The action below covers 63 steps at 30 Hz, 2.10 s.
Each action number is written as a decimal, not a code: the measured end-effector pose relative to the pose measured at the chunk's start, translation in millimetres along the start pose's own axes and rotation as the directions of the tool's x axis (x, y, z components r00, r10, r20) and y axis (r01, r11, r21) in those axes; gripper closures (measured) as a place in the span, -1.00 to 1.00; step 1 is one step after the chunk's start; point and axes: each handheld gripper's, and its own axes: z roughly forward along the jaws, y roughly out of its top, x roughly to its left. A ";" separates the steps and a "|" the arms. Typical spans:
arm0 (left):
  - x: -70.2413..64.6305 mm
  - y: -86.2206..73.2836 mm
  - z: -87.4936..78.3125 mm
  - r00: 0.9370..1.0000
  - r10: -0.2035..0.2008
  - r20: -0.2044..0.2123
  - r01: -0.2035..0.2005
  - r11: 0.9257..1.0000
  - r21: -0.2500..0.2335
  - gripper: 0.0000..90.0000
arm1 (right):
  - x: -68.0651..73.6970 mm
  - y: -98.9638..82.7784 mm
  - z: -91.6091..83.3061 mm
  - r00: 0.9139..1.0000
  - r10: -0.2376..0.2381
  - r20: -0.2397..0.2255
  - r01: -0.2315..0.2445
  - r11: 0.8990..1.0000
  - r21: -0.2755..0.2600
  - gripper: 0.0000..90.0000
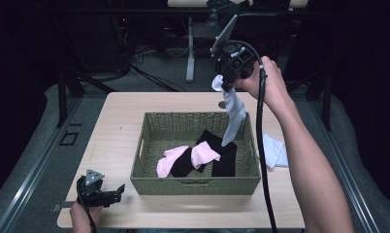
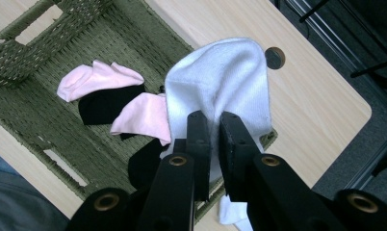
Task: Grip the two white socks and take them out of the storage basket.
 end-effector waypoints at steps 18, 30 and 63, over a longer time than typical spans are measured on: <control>0.2 -0.2 -0.4 1.000 0.001 -0.002 -0.001 1.000 0.002 -1.00 | -34.1 -27.5 -42.2 0.995 0.073 0.061 -0.070 0.997 -0.045 0.86; -0.5 0.2 -0.3 1.000 0.001 -0.004 -0.001 1.000 0.000 -1.00 | -67.5 -65.3 -56.5 0.983 0.155 0.102 -0.151 0.987 -0.050 0.86; -0.8 0.4 -0.1 1.000 0.003 -0.004 -0.003 1.000 0.007 -1.00 | -118.3 -152.9 132.1 0.948 0.318 -0.004 -0.316 0.942 0.110 0.85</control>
